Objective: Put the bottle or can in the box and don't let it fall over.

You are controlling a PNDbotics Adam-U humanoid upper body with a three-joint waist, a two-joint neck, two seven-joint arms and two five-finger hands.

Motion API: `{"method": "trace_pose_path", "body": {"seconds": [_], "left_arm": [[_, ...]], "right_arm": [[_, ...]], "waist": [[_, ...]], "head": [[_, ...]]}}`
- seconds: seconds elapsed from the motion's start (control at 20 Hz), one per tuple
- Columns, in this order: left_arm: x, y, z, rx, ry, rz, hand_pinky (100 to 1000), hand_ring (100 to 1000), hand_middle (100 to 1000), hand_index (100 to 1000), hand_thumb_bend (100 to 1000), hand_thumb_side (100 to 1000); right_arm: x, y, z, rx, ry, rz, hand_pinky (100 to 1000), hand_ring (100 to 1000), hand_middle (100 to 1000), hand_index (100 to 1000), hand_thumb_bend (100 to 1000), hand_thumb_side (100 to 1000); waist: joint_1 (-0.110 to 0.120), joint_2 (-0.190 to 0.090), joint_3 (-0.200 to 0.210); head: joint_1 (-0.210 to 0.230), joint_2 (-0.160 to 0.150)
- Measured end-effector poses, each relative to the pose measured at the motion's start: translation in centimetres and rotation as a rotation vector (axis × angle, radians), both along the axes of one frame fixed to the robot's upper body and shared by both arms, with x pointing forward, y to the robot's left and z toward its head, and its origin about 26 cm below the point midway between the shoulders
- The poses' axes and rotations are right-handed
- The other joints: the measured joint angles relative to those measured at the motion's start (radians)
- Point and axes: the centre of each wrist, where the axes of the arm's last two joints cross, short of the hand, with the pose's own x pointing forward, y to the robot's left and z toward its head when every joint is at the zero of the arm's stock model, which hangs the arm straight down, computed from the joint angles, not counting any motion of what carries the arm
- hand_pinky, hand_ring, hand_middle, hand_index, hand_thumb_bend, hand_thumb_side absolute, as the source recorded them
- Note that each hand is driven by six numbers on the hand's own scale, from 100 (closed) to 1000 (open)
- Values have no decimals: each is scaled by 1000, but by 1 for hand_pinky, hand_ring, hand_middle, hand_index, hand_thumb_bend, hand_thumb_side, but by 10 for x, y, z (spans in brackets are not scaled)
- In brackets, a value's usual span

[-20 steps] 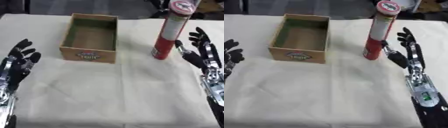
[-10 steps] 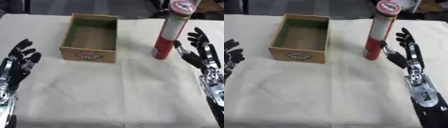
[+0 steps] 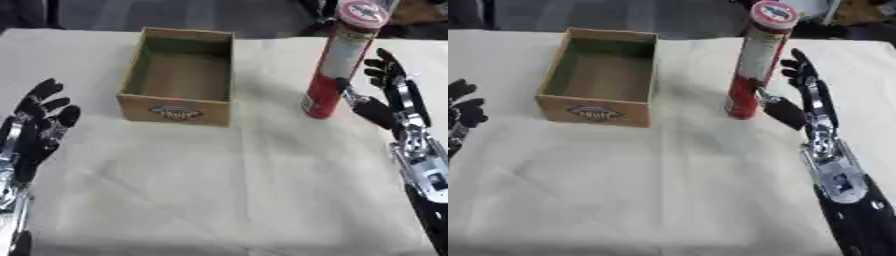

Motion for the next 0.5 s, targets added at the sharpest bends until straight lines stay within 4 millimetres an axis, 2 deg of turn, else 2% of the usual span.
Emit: {"method": "trace_pose_path", "body": {"seconds": [0.5], "left_arm": [[0, 0, 0, 1, -2, -4, 757, 858, 879, 960, 732, 644]], "right_arm": [[12, 8, -4, 12, 5, -2, 914, 869, 840, 1000, 429, 414]], "waist": [[2, 0, 7]], "head": [[-4, 0]]}}
